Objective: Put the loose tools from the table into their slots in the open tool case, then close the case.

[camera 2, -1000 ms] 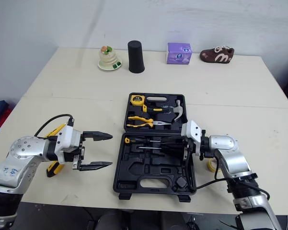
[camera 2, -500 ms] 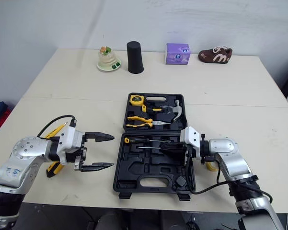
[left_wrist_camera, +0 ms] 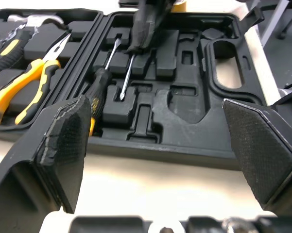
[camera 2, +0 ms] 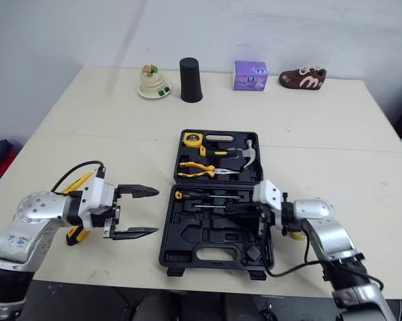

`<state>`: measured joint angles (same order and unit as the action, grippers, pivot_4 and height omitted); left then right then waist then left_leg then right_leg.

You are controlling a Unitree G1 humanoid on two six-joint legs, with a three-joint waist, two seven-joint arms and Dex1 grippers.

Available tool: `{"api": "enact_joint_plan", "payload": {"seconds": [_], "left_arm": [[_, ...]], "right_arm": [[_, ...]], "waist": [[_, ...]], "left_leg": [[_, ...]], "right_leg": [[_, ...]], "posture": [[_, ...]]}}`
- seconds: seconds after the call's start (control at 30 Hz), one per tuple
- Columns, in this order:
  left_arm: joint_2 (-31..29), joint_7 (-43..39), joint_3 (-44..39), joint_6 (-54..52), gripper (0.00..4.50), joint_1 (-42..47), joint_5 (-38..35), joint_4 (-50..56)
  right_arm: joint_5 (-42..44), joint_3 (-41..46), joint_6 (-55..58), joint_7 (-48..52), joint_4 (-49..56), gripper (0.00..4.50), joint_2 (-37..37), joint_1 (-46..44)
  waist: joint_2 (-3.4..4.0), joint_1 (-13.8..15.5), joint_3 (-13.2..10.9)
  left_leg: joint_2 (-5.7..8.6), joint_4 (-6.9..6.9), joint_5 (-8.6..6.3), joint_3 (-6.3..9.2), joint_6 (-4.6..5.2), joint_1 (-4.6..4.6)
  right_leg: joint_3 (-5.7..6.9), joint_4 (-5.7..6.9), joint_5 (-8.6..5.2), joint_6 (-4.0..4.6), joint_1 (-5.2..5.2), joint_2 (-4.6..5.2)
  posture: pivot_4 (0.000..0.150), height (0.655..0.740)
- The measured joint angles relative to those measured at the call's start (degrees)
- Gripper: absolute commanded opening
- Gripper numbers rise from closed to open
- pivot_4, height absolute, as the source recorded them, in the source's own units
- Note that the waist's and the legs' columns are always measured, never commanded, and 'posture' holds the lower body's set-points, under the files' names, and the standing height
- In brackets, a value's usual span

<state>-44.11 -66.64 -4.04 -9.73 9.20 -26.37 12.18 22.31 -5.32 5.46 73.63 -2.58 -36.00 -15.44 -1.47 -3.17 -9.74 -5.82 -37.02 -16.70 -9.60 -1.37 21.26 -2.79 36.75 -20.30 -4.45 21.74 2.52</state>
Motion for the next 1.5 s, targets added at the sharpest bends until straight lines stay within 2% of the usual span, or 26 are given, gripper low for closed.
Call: {"api": "enact_joint_plan", "payload": {"seconds": [0.1,0.2,0.27,0.33,0.47,0.7,0.83,0.97,1.07,1.23,1.37,1.5], "left_arm": [[-1.56,0.83,-4.19,0.53,4.50,-1.69,-0.04,-2.05],[-3.66,2.55,-11.74,1.52,4.50,-5.31,0.03,-7.14],[-3.68,4.09,-15.26,3.00,4.50,-6.05,0.15,-10.07],[-3.81,6.74,-21.21,4.36,4.50,-8.03,0.24,-15.02],[-4.50,10.29,-30.00,5.32,4.50,-10.86,0.42,-25.68],[-6.88,15.51,-40.01,11.83,4.50,-17.33,2.32,-42.53],[-9.30,20.10,-43.57,15.17,4.50,-18.94,3.54,-50.37],[-10.01,21.35,-44.28,15.87,4.50,-18.78,3.71,-52.56],[-10.00,20.10,-44.09,15.10,4.50,-18.41,2.89,-50.51],[-9.48,15.47,-42.18,10.33,4.50,-19.02,-0.13,-41.98],[-10.36,12.28,-35.19,1.40,4.50,-14.91,-1.01,-36.12],[-12.20,11.54,-29.87,-3.62,4.50,-10.58,0.02,-35.19]], "right_arm": [[3.18,7.24,2.32,0.28,3.37,0.88,-5.83,2.37],[4.11,17.74,-0.19,-0.19,3.91,2.40,-11.41,7.83],[2.95,22.64,-4.55,-1.43,2.86,3.33,-12.02,11.28],[0.79,29.70,-8.55,-4.47,-1.22,4.44,-13.19,16.00],[-1.56,42.50,-14.48,-9.86,-10.78,4.44,-14.99,22.84],[-4.00,55.96,-25.64,-16.85,-29.83,4.44,-16.41,33.87],[-5.27,59.32,-30.16,-21.40,-39.66,4.44,-18.35,37.61],[-5.03,59.34,-31.89,-23.49,-42.43,4.44,-18.29,38.36],[-2.11,58.43,-30.92,-21.14,-38.32,4.44,-15.94,38.24],[2.89,52.53,-22.60,-15.35,-23.96,4.44,-13.50,38.06],[11.41,46.19,-15.11,-12.28,-6.26,4.44,-12.13,31.70],[14.62,42.96,-11.95,-11.59,3.94,4.44,-10.52,29.27]], "waist": [[0.22,0.10,-0.14],[0.18,0.04,-0.16],[0.13,-0.01,-0.20],[0.13,-0.04,-0.21],[0.05,-0.34,-0.29],[-0.19,-1.77,-0.36],[-0.23,-2.09,-0.34],[-0.28,-2.96,-0.31],[-0.47,-3.35,-0.19],[-0.42,-3.76,-0.19],[-0.39,-3.74,-0.22],[-0.40,-2.80,-0.21]], "left_leg": [[0.03,-0.01,-0.02,-0.14,-0.01,0.19],[0.07,0.04,-0.09,-0.21,-0.08,0.23],[0.06,0.05,-0.12,-0.23,-0.11,0.23],[0.09,0.09,-0.16,-0.30,-0.13,0.21],[0.10,0.11,-0.23,-0.41,-0.13,0.16],[0.04,0.69,-0.37,-0.45,-0.18,-0.13],[0.04,0.81,-0.43,-0.45,-0.44,-0.22],[0.04,0.89,-0.40,-0.43,-0.51,-0.44],[0.04,1.08,-0.40,-0.43,-0.42,-0.73],[0.03,1.14,-0.37,-0.44,-0.44,-0.81],[0.04,1.13,-0.25,-0.40,-0.41,-0.79],[-0.01,1.19,-0.18,-0.36,-0.43,-0.69]], "right_leg": [[-0.15,-0.16,-0.02,-0.05,0.24,-0.04],[-0.16,-0.38,-0.09,-0.13,0.26,-0.17],[-0.15,-0.46,-0.10,-0.14,0.25,-0.22],[-0.22,-0.56,-0.11,-0.16,0.26,-0.21],[-0.33,-0.67,-0.10,-0.19,0.24,-0.20],[-0.35,-0.86,-0.16,-0.08,0.13,0.01],[-0.35,-0.85,-0.19,-0.03,0.11,0.07],[-0.31,-0.83,-0.19,0.00,-0.14,0.11],[-0.31,-0.80,-0.17,-0.02,-0.35,0.09],[-0.33,-0.73,-0.10,-0.15,-0.38,0.06],[-0.31,-0.62,-0.08,-0.20,-0.31,0.00],[-0.27,-0.66,-0.17,-0.05,-0.20,-0.12]], "posture": [[0.150,0.7400],[0.150,0.7400],[0.150,0.7400],[0.150,0.7400],[0.150,0.7400],[0.150,0.7400],[0.150,0.7400],[0.150,0.7400],[0.150,0.7400],[0.150,0.7400],[0.150,0.7400],[0.150,0.7400]]}}
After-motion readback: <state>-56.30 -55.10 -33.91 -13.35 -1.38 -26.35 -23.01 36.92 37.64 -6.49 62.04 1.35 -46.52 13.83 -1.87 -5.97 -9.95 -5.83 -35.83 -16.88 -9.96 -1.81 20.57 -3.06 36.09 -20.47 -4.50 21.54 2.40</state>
